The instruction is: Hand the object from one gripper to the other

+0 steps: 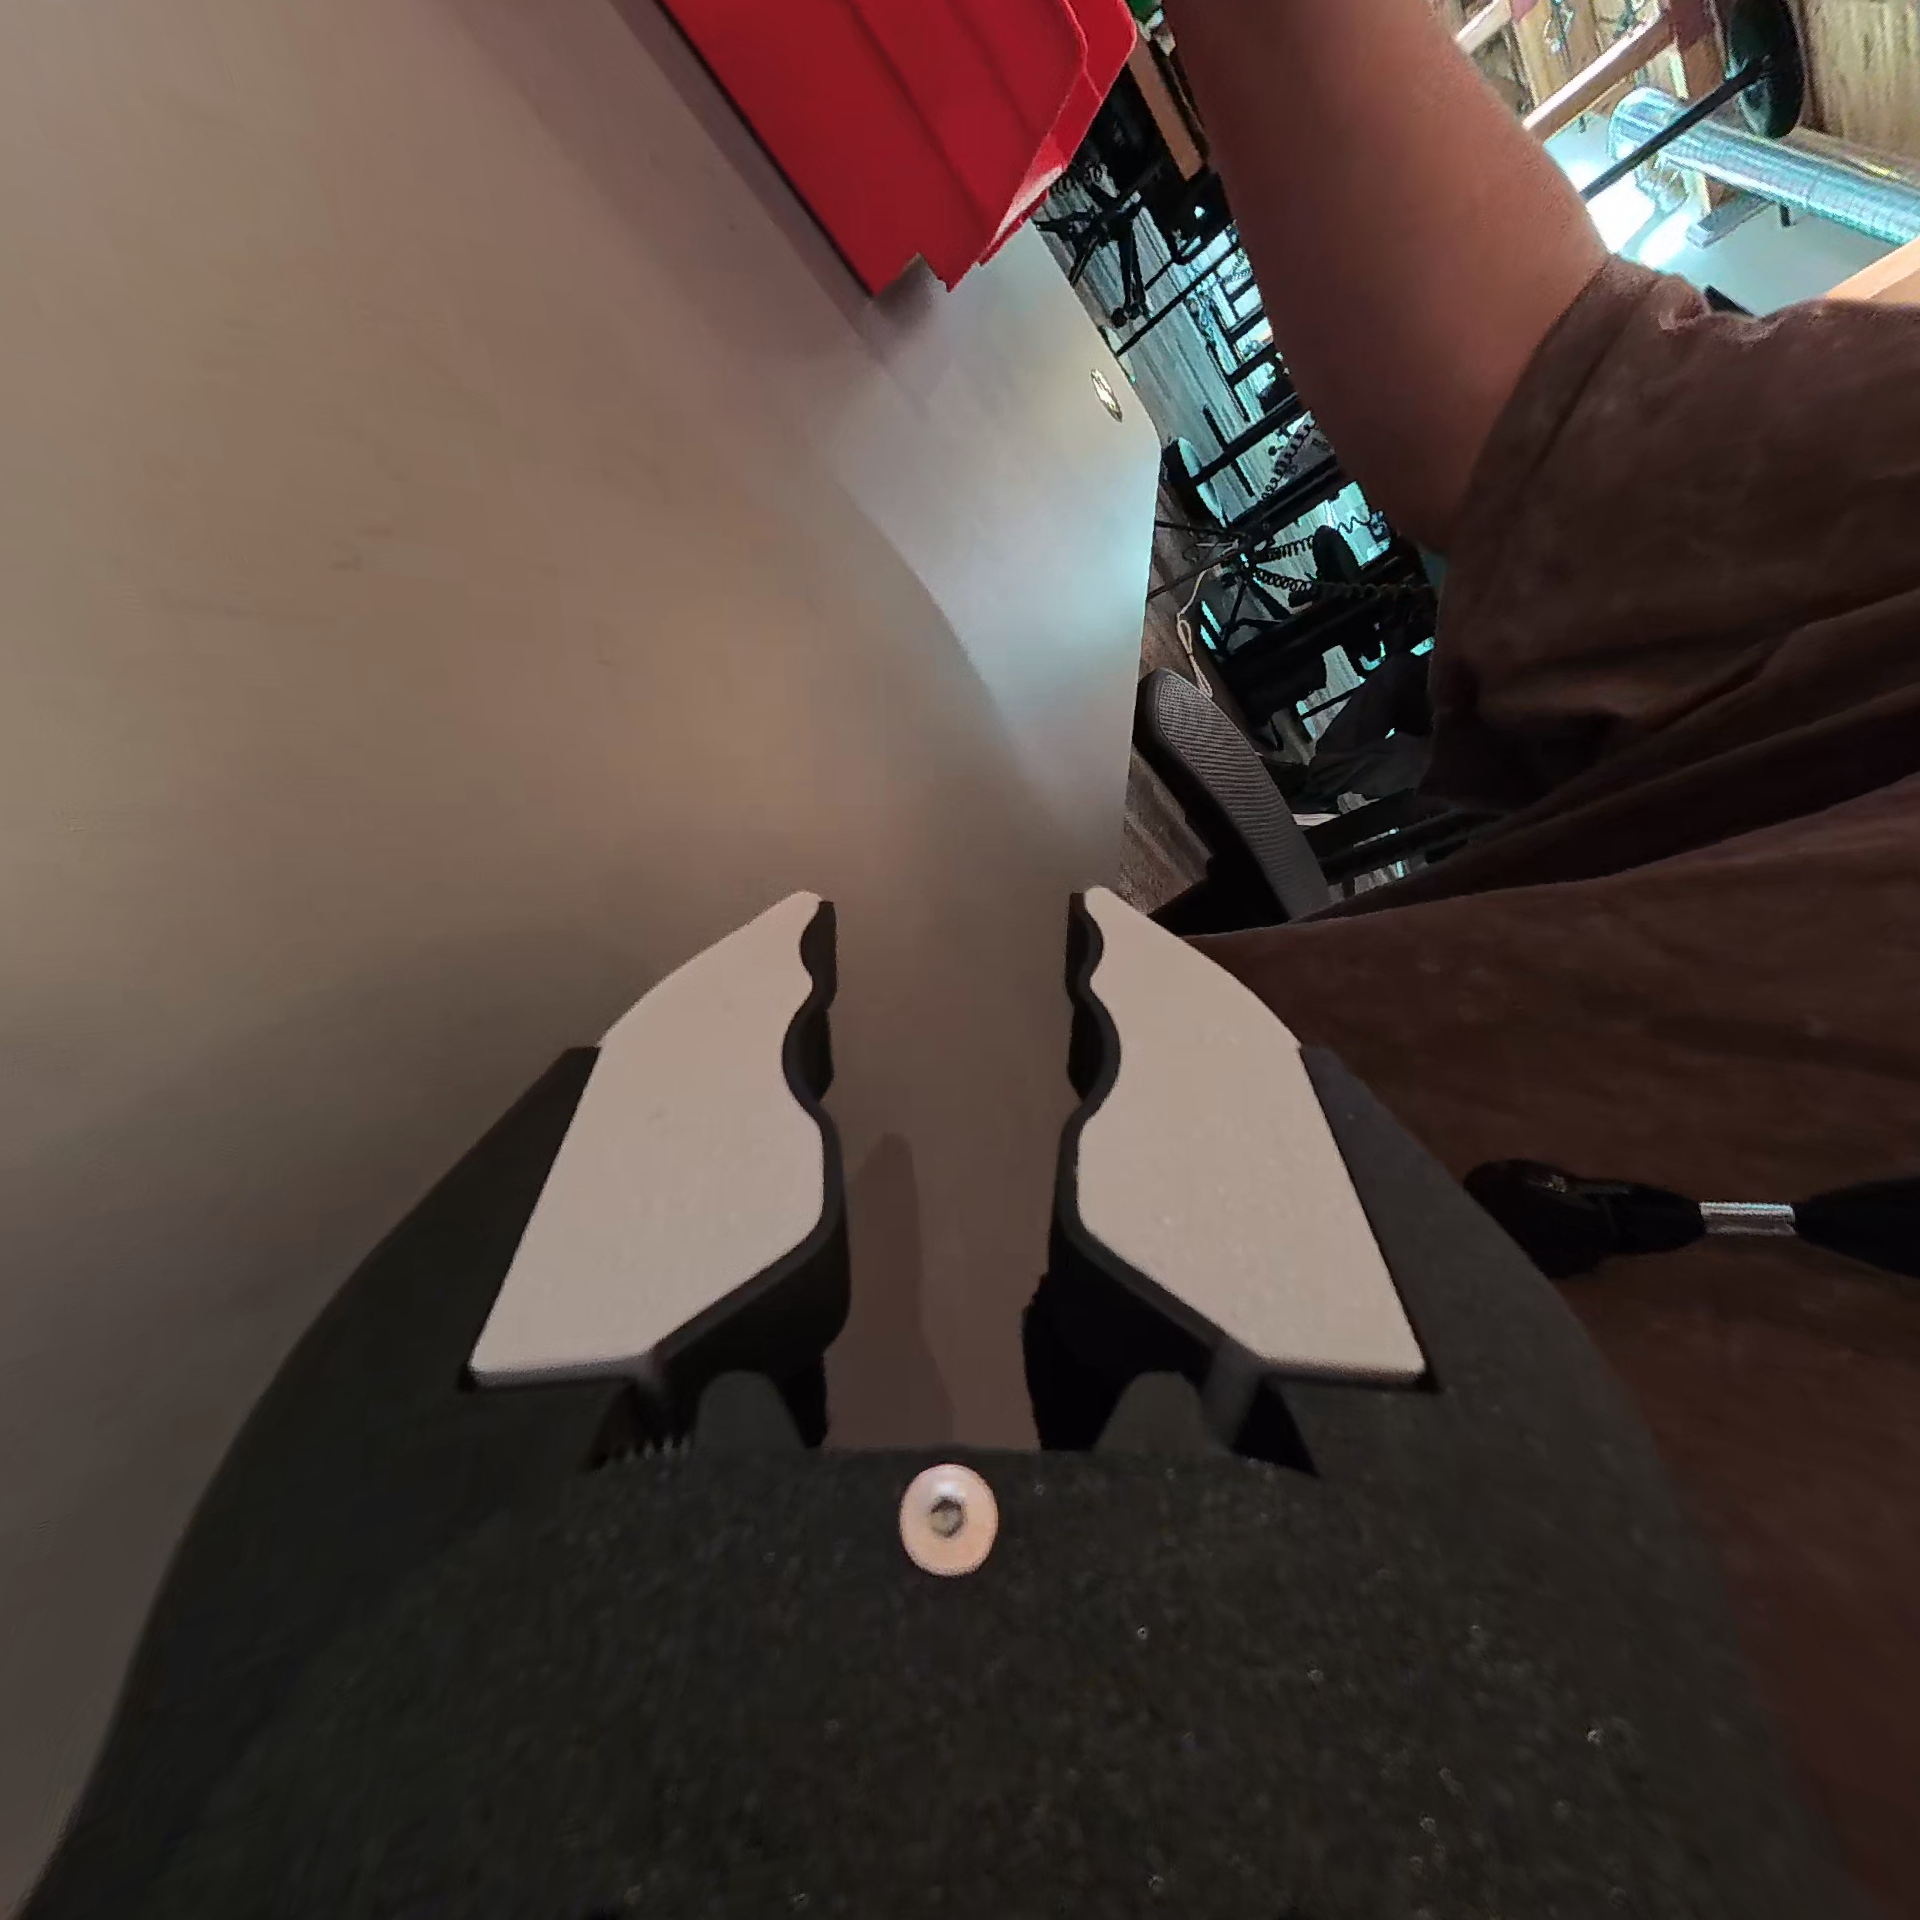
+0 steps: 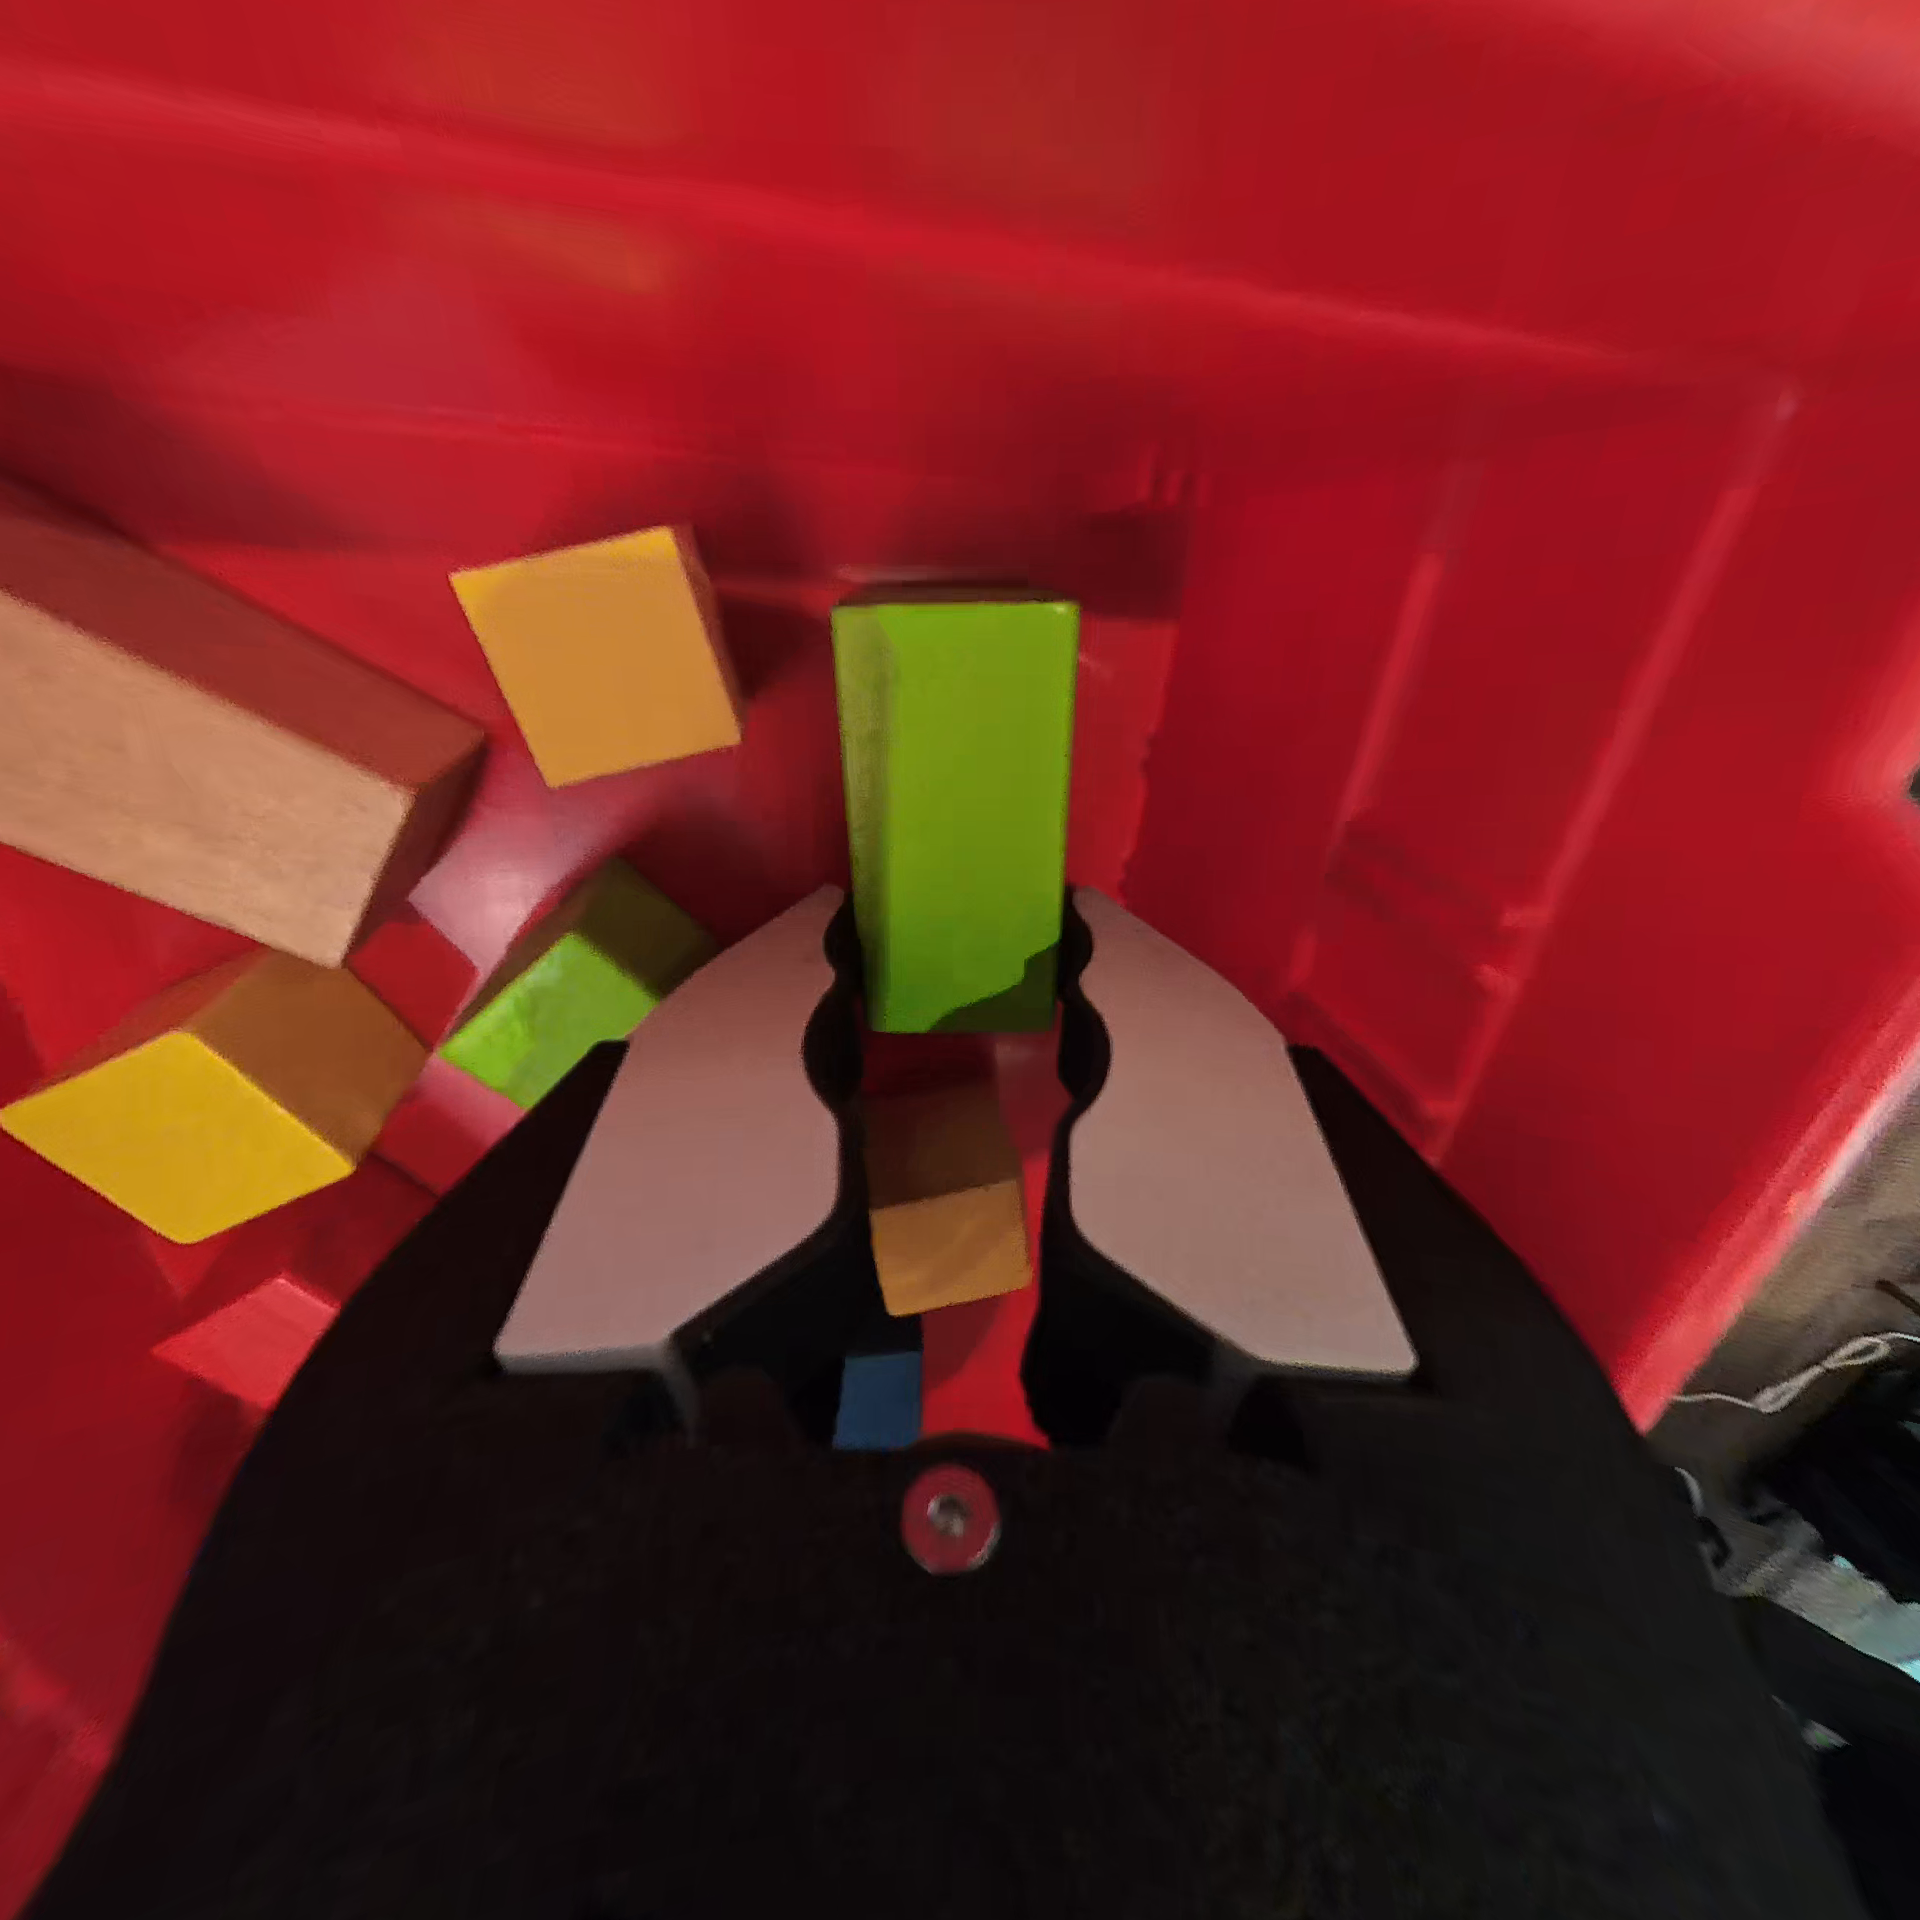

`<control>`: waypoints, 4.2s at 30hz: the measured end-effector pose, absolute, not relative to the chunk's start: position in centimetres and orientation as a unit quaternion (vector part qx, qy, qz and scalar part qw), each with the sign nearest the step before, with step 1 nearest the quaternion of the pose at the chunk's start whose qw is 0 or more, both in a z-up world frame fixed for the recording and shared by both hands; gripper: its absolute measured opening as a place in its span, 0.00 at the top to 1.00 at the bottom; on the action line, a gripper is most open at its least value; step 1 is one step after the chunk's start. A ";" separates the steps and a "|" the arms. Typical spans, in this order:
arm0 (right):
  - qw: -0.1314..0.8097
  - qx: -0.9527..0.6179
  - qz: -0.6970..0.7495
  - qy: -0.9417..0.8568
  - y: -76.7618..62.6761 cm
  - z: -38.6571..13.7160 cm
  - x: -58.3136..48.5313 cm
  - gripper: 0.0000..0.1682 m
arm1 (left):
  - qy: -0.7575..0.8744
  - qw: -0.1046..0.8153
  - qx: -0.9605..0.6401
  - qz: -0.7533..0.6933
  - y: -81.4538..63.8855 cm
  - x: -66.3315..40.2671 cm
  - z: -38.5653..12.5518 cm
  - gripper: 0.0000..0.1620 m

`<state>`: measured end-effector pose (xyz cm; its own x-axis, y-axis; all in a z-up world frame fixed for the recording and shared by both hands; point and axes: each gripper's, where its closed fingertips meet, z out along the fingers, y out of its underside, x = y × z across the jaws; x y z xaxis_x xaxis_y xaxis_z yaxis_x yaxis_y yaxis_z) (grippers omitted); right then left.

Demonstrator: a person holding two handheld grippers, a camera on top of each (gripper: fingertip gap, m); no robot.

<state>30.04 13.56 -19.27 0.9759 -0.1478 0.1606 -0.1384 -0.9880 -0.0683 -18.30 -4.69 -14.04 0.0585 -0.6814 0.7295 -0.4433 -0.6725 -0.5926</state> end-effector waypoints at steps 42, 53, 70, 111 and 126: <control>0.403 -0.775 0.388 -0.295 -3.3 -13.9 -14.4 0.66 | 0.306 -0.158 -0.934 0.093 14.5 -44.6 -18.1 0.80; 0.477 -0.746 0.353 -0.303 -0.6 -11.8 -12.5 0.67 | 0.315 0.058 -0.913 -0.252 15.3 -36.4 -9.2 0.80; 0.572 -0.609 0.239 -0.495 6.9 -2.3 -14.6 0.79 | 0.320 -0.162 -0.597 -0.718 6.0 -13.3 -0.7 0.80; -0.066 -0.986 -0.025 -0.149 -2.5 -17.0 21.7 0.74 | 0.374 0.011 -0.697 -0.611 -8.7 -17.2 -10.8 0.74; 0.519 -0.697 0.402 -0.288 -2.9 -6.7 -11.9 0.63 | 0.236 0.328 -0.878 -0.255 13.7 -34.6 -5.4 0.70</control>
